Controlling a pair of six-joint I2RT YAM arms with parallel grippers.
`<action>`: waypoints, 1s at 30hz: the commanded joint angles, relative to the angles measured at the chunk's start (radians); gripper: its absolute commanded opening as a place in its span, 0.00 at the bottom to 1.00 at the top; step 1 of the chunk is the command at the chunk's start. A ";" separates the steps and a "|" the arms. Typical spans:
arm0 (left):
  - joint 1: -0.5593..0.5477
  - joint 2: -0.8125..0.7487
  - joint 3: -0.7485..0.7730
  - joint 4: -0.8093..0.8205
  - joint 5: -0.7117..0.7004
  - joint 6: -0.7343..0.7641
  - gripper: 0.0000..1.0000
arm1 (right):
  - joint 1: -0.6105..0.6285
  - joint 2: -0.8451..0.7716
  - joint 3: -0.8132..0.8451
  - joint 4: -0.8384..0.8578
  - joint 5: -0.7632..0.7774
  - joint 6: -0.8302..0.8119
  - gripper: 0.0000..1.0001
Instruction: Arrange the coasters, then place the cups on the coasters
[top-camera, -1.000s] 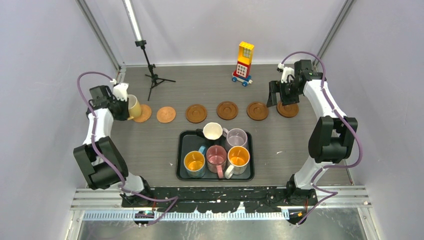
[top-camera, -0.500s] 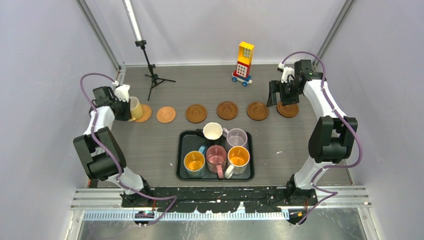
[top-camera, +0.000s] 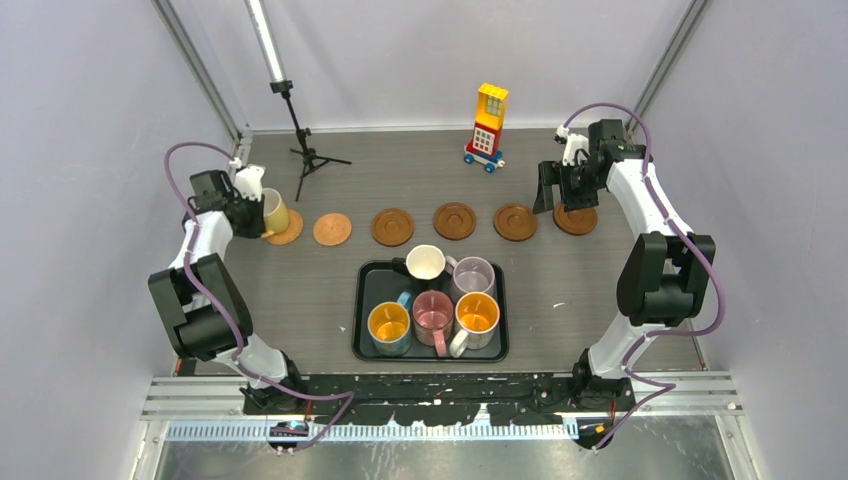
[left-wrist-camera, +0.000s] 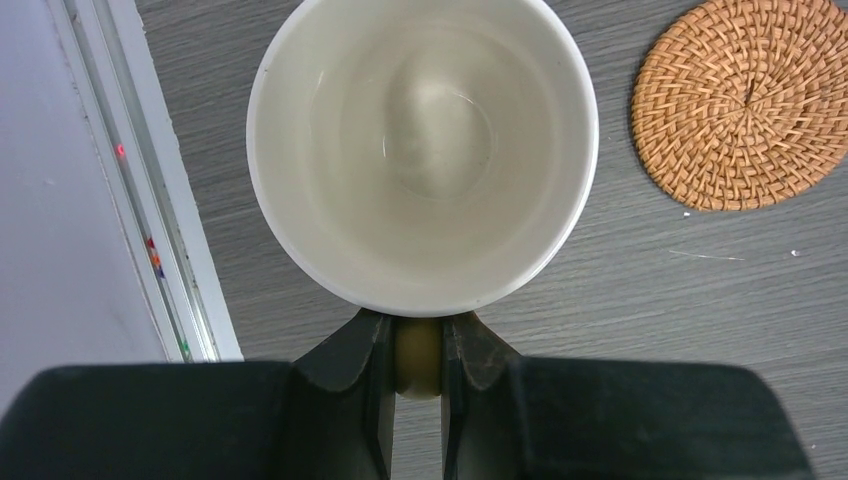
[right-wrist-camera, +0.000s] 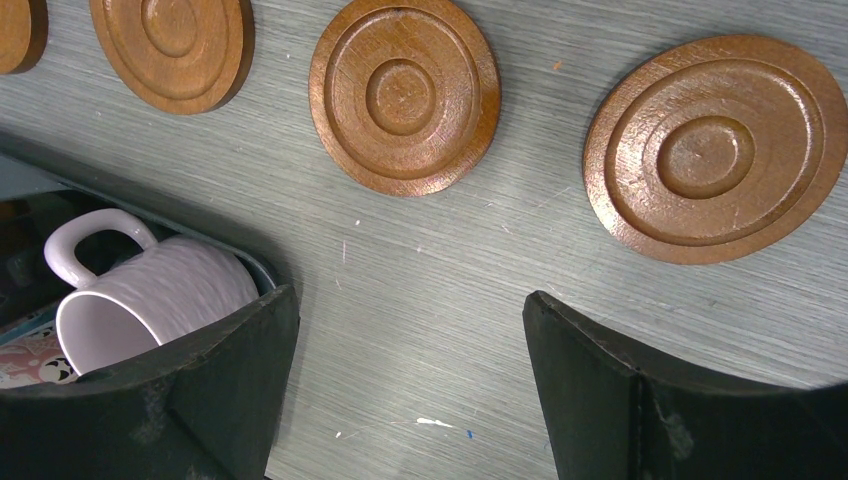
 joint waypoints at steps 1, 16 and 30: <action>-0.011 -0.017 0.018 0.092 0.017 0.023 0.00 | 0.003 0.001 0.025 0.017 -0.002 0.006 0.87; -0.016 -0.020 -0.030 0.030 -0.011 0.081 0.50 | 0.003 0.003 0.019 0.023 -0.006 0.008 0.87; -0.015 -0.119 0.026 -0.138 0.015 0.105 0.83 | 0.003 -0.002 0.017 0.027 -0.017 0.006 0.87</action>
